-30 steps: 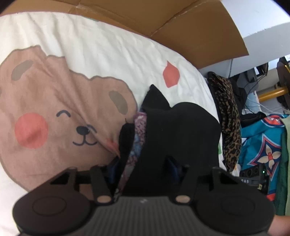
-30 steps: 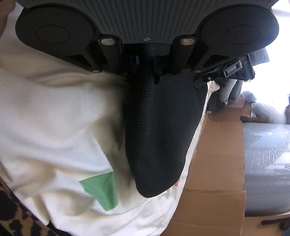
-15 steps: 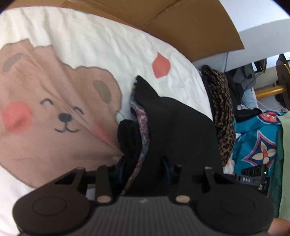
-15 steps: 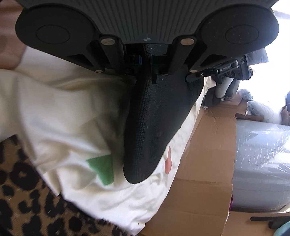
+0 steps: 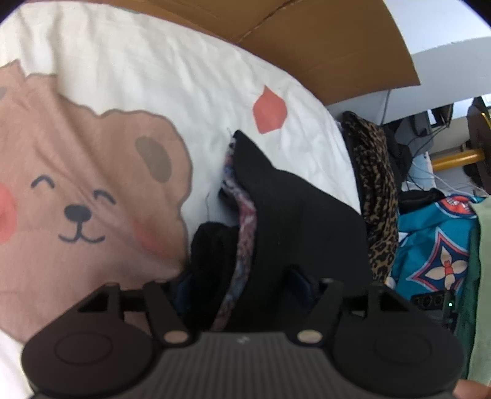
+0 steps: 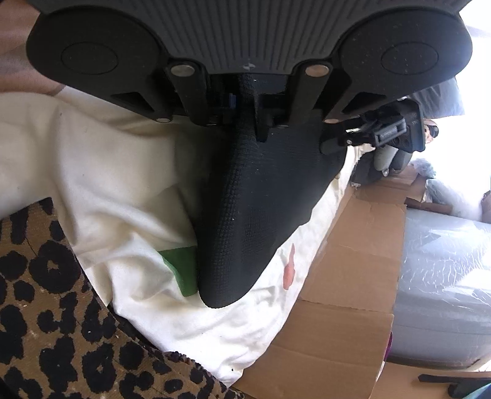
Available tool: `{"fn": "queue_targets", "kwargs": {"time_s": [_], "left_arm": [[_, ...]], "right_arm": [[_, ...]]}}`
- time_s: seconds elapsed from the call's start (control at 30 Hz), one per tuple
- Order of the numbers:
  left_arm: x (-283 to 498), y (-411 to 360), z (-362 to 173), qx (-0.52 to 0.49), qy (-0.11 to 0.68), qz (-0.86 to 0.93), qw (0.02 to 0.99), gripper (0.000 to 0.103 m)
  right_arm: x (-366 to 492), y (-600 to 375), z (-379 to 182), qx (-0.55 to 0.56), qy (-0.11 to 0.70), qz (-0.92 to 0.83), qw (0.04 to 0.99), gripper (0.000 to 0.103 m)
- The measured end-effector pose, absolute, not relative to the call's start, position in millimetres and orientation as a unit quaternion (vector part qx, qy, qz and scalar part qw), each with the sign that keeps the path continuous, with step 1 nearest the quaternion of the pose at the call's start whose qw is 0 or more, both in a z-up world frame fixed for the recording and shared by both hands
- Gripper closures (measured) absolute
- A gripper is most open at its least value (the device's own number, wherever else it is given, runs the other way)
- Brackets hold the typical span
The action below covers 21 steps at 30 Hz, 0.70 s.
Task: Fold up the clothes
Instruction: 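Carry the held shorts up toward the clothes pile with both tools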
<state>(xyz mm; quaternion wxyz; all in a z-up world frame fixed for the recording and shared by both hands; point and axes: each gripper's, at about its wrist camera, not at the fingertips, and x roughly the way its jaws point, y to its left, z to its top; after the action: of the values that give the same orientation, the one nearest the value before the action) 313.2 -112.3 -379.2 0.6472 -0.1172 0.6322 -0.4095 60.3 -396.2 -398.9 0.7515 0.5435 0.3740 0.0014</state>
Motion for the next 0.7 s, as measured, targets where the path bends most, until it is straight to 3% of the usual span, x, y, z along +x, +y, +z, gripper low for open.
{"fn": "queue_targets", "kwargs": {"time_s": [0.07, 0.17, 0.27, 0.57, 0.63, 0.7], "left_arm": [[314, -115, -379, -0.115, 0.629, -0.417, 0.646, 0.028], [314, -117, -383, -0.117, 0.626, -0.437, 0.635, 0.019], [318, -115, -386, -0.127, 0.635, -0.451, 0.615, 0.018], [329, -124, -398, -0.167, 0.651, -0.445, 0.592, 0.032], [329, -126, -399, -0.161, 0.65, -0.444, 0.595, 0.04], [333, -122, -401, -0.162, 0.655, -0.432, 0.599, 0.058]], "right_arm": [[60, -397, -403, 0.547, 0.373, 0.0, 0.749, 0.072], [63, -396, -409, 0.551, 0.375, 0.002, 0.746, 0.072], [67, -395, -415, 0.551, 0.378, 0.006, 0.744, 0.072], [78, -397, -418, 0.557, 0.363, 0.004, 0.747, 0.072], [80, -398, -418, 0.561, 0.359, 0.002, 0.746, 0.072], [82, -399, -419, 0.562, 0.356, 0.0, 0.746, 0.074]]}}
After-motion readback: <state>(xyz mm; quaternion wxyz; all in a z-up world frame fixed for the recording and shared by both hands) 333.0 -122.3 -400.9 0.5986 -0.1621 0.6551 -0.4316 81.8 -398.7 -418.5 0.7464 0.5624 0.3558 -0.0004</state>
